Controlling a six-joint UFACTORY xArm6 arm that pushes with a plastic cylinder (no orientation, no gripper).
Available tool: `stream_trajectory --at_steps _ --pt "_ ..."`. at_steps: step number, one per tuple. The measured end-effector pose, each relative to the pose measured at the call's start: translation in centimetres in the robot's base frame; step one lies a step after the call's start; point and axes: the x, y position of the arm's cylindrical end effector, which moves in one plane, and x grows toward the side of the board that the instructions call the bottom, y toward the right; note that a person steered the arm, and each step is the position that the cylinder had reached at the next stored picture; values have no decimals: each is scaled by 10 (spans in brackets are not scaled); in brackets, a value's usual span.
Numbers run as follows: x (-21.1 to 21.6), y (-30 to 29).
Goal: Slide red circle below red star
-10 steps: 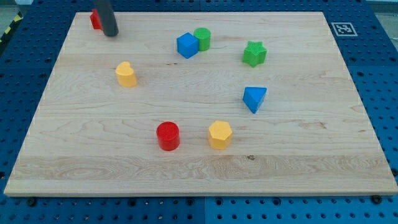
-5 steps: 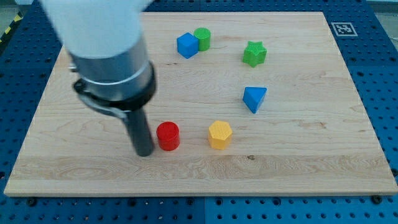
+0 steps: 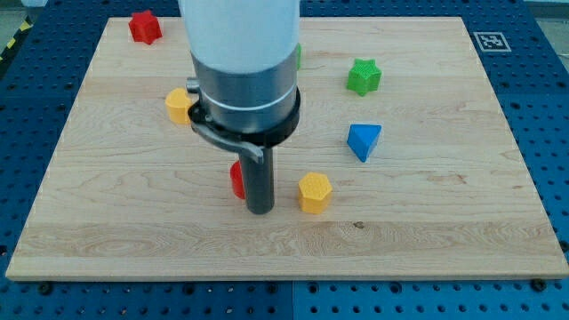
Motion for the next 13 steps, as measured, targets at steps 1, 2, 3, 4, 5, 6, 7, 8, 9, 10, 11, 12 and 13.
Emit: stream_trajectory --at_steps 1,2,3,4,5,6,7,8,9,10,11,12,13 --pt "-22 -8" --pt "-27 -19" --pt "-27 -29" --pt "-31 -32" --pt "-48 -32" --pt "-73 -42" --pt "-85 -60" --pt "-98 -65" --pt "-129 -65" --pt "-154 -68" --pt "-172 -87" --pt "-186 -112" --pt "-196 -124"
